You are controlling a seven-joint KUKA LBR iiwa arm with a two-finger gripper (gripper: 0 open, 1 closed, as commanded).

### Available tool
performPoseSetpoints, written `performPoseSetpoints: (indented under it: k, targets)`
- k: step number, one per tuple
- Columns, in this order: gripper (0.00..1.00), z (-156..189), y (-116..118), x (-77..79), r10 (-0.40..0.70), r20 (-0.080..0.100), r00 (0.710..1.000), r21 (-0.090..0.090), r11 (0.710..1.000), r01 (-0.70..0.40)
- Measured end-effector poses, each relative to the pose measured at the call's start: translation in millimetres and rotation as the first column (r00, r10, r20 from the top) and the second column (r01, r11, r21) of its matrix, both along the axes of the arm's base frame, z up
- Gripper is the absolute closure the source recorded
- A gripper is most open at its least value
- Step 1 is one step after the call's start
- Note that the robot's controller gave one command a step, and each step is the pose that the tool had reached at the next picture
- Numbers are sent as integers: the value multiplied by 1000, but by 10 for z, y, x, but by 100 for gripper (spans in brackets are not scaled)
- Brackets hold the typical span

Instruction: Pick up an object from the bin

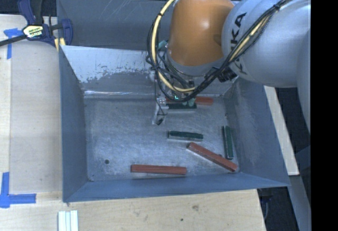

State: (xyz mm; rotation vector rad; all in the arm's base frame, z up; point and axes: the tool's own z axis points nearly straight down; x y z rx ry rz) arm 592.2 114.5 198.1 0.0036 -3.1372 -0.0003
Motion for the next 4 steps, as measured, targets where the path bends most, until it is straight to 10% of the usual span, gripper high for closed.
performPoseSetpoints:
  k: [2, 3, 4]
  targets:
    - [0, -1288, -1642, -201, 123, 5, 992, -1, 992, -123]
    - [0, -1270, -1613, -375, 188, 8, 982, -1, 982, -188]
    - [0, -1270, -1598, -644, -46, 8, 999, -1, 999, 46]
